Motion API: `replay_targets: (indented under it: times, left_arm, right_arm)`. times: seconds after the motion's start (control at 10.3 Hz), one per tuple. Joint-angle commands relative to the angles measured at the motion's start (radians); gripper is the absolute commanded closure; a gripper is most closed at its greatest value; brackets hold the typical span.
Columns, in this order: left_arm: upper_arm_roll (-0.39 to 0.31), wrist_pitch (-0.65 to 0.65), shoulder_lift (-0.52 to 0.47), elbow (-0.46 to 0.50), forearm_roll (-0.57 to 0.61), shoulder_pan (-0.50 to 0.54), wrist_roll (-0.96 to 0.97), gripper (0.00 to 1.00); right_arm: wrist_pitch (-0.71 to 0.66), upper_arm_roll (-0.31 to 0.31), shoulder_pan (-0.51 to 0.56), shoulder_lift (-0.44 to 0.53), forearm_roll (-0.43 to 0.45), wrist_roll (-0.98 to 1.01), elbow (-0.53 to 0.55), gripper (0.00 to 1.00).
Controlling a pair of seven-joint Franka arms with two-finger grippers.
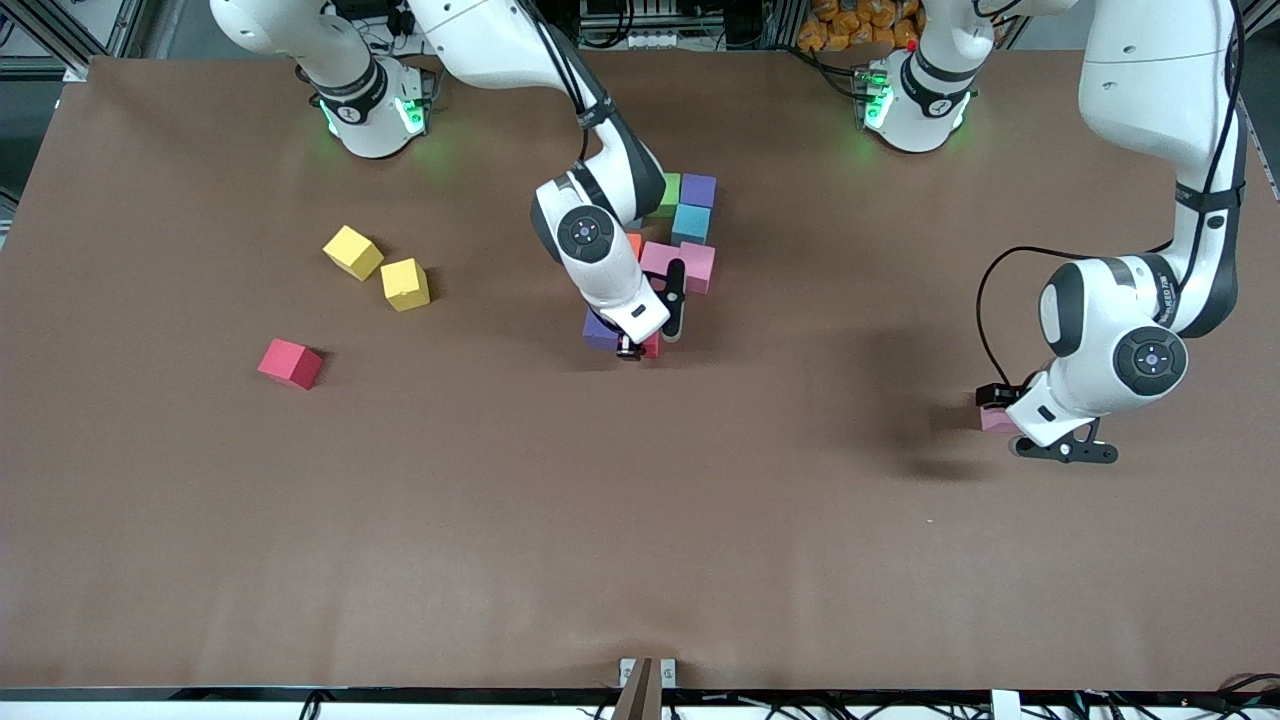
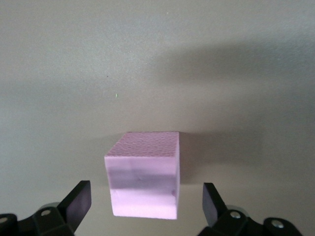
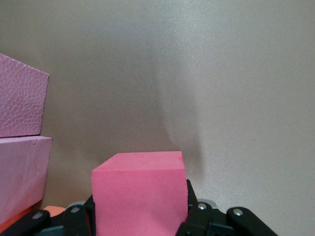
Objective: Form number 2 with 11 blocks
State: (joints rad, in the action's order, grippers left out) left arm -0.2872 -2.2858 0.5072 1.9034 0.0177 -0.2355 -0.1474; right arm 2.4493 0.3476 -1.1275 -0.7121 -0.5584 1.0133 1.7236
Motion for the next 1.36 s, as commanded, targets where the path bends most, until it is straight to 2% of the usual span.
replay_targets:
  times: [0.0, 0.58, 0.68, 0.78, 0.87, 0.97, 1.07, 1.26]
  left_arm:
    - [0.014, -0.029, 0.005, 0.008, 0.016, 0.028, -0.034, 0.0]
    - [0.016, -0.054, 0.045, 0.002, -0.035, 0.05, -0.052, 0.0]
    - [0.016, -0.054, 0.047, 0.0, -0.036, 0.05, -0.052, 0.13]
    - [0.016, -0.054, 0.051, 0.0, -0.06, 0.05, -0.054, 0.37]
    - [0.016, -0.054, 0.054, 0.0, -0.074, 0.05, -0.057, 0.65]
    - [0.016, -0.054, 0.056, -0.004, -0.074, 0.05, -0.069, 0.87]
    - [0.016, -0.054, 0.054, -0.009, -0.078, 0.05, -0.072, 0.97]
    - [0.017, -0.038, 0.045, -0.009, -0.155, 0.048, -0.058, 0.98]
  right_arm:
    - [0.01, -0.001, -0.012, 0.002, 0.014, -0.027, 0.027, 1.0]
    - [-0.016, 0.001, -0.012, 0.002, 0.014, -0.128, 0.027, 1.0]
    - [-0.016, 0.001, -0.012, 0.002, 0.014, -0.128, 0.027, 1.0]
    - [-0.015, 0.001, -0.012, 0.002, 0.014, -0.128, 0.027, 0.92]
    - [-0.015, -0.001, -0.012, 0.0, 0.014, -0.128, 0.027, 0.62]
    - [-0.015, -0.001, -0.012, 0.0, 0.014, -0.125, 0.027, 0.01]
    - [-0.013, 0.001, -0.012, -0.001, 0.014, -0.121, 0.027, 0.0]
    - [-0.016, -0.001, -0.011, 0.0, 0.014, -0.116, 0.027, 0.0]
